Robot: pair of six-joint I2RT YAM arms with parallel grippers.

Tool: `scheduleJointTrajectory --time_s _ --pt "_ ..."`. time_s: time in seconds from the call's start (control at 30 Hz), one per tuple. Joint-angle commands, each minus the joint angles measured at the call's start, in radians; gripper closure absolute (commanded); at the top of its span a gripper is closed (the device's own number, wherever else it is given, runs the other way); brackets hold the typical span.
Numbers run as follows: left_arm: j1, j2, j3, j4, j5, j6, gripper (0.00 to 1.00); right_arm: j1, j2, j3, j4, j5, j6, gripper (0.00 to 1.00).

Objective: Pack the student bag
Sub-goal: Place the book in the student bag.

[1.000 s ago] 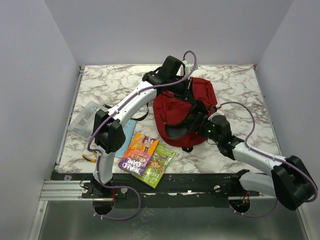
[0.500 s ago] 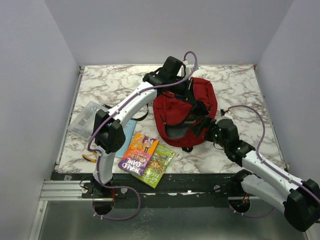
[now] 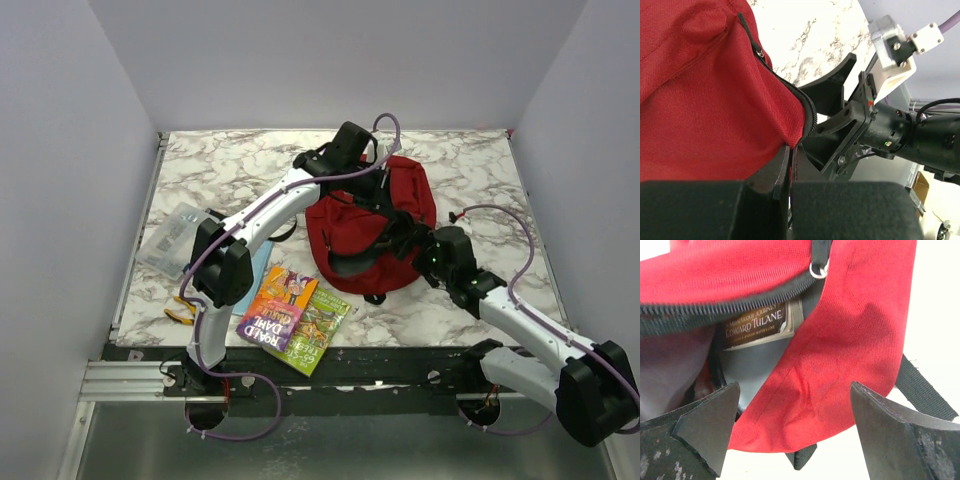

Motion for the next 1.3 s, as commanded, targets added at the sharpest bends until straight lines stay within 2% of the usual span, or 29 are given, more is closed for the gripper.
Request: scheduleJointTrajectory --time_s 0.0,0.07,0.13,0.2,0.27,0.47,0.5,0.57,0.7,0.77,0.93,1.1,1.27 --pt "0.006 0.021 -0.014 0.018 0.021 -0.014 1.00 -0.038 0.033 0.042 -0.056 -0.046 0.011 0.05" --pt "0.009 0.015 -0.012 0.019 0.038 -0.014 0.89 -0.066 0.049 0.027 -0.050 -0.068 0.024 0.05" --pt "0.012 0.005 -0.014 0.019 0.038 -0.010 0.71 -0.108 0.056 -0.006 0.003 -0.125 0.026 0.05" --pt "0.015 -0.012 -0.018 0.019 0.031 -0.010 0.58 -0.157 0.078 -0.032 0.056 -0.179 0.024 0.06" --pt "0.021 -0.031 -0.022 0.018 0.029 -0.005 0.50 -0.183 0.127 -0.037 0.111 -0.218 0.010 0.06" --pt "0.041 -0.151 -0.086 0.018 -0.020 0.043 0.29 -0.277 0.277 0.029 0.118 -0.278 -0.067 0.07" --pt "0.053 -0.181 -0.113 0.018 -0.011 0.041 0.22 -0.296 0.291 0.048 0.097 -0.283 -0.085 0.07" --pt "0.080 -0.243 -0.182 0.019 -0.002 0.039 0.12 -0.308 0.308 0.099 0.005 -0.223 -0.140 0.07" --pt "0.130 -0.395 -0.357 0.054 -0.075 0.076 0.08 -0.308 0.290 0.169 -0.163 -0.063 -0.187 0.07" --pt "0.138 -0.450 -0.406 0.063 -0.158 0.096 0.06 -0.308 0.255 0.189 -0.217 -0.079 -0.166 0.07" --pt "0.142 -0.538 -0.393 0.042 -0.228 0.102 0.06 -0.307 0.127 0.255 -0.376 -0.162 -0.172 0.07" --pt "0.144 -0.626 -0.424 0.047 -0.422 0.140 0.05 -0.306 -0.059 0.298 -0.497 -0.222 -0.241 0.06" --pt "0.148 -0.681 -0.445 0.061 -0.496 0.131 0.05 -0.281 -0.125 0.333 -0.459 -0.471 -0.190 0.08"
